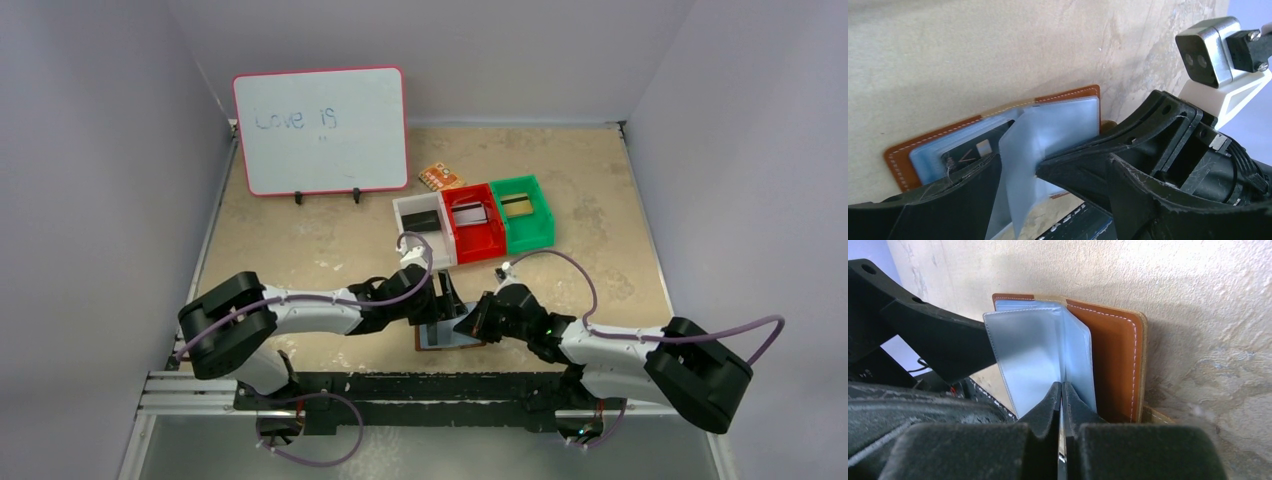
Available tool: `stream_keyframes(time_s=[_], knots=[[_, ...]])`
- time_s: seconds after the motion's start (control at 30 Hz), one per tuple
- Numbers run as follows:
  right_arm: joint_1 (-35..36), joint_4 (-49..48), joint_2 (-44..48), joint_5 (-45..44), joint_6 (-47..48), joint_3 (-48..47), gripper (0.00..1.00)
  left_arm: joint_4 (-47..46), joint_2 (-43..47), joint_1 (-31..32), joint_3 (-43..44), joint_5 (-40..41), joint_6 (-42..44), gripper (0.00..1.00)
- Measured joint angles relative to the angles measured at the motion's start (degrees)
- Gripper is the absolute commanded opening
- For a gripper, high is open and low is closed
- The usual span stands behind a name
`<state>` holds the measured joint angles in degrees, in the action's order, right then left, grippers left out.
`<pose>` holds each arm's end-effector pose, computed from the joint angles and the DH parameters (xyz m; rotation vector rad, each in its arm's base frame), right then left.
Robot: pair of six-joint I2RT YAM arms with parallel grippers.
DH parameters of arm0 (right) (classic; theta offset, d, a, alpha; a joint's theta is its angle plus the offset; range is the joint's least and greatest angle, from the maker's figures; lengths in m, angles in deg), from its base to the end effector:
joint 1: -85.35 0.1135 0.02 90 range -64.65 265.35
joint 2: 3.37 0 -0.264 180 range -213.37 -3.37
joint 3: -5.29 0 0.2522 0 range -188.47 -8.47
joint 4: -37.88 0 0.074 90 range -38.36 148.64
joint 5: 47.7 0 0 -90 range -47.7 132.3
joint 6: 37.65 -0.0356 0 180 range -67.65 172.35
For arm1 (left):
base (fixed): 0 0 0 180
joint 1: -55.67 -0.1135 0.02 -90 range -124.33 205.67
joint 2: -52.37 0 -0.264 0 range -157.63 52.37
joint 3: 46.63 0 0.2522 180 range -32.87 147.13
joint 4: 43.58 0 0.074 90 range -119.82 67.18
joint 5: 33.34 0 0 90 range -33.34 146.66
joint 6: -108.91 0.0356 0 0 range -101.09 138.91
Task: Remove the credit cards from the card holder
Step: Remove the credit card from the card holder.
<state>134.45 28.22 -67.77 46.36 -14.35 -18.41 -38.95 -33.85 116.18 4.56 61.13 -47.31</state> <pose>0.1231 0.1460 0.1307 0.3179 2.3662 1.1880 0.1468 -0.2540 0.1623 -0.1702 2.4931 -1.0058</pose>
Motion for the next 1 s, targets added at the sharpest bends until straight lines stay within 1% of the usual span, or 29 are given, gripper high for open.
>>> stream_keyframes(time_s=[0.07, 0.13, 0.2, 0.37, 0.57, 0.73, 0.83, 1.0], knots=[[0.0, 0.2, 0.1, 0.0, 0.0, 0.0, 0.09, -0.8, -0.9, 0.5, 0.5, -0.5, -0.4, 0.71], [0.0, 0.9, 0.8, 0.0, 0.0, 0.0, 0.16, -1.0, -1.3, 0.8, 0.8, -0.9, -0.7, 0.7], [0.0, 1.9, 2.0, 0.0, 0.2, 0.0, 0.21, -0.9, -1.3, 1.1, 1.0, -1.1, -0.7, 0.69], [-0.1, 7.2, 7.8, -1.4, 0.3, -0.1, 0.25, -0.5, -1.3, 1.1, 2.5, -1.2, -0.7, 0.66], [-0.1, 17.4, 18.9, -4.9, -0.1, -0.6, 0.26, -0.4, -1.3, 1.2, 3.6, -1.2, -0.6, 0.62], [-0.1, 27.6, 25.5, -9.7, -1.5, -2.9, 0.26, -0.3, -2.1, 1.6, 4.3, -1.3, -0.6, 0.57], [-0.1, 33.2, 27.6, -12.8, -2.7, -4.3, 0.26, -0.3, -3.6, 2.0, 5.1, -1.6, -0.7, 0.55], [-0.1, 39.8, 28.5, -16.7, -4.9, -5.5, 0.21, -0.3, -6.6, 3.1, 6.8, -2.4, -0.6, 0.52]])
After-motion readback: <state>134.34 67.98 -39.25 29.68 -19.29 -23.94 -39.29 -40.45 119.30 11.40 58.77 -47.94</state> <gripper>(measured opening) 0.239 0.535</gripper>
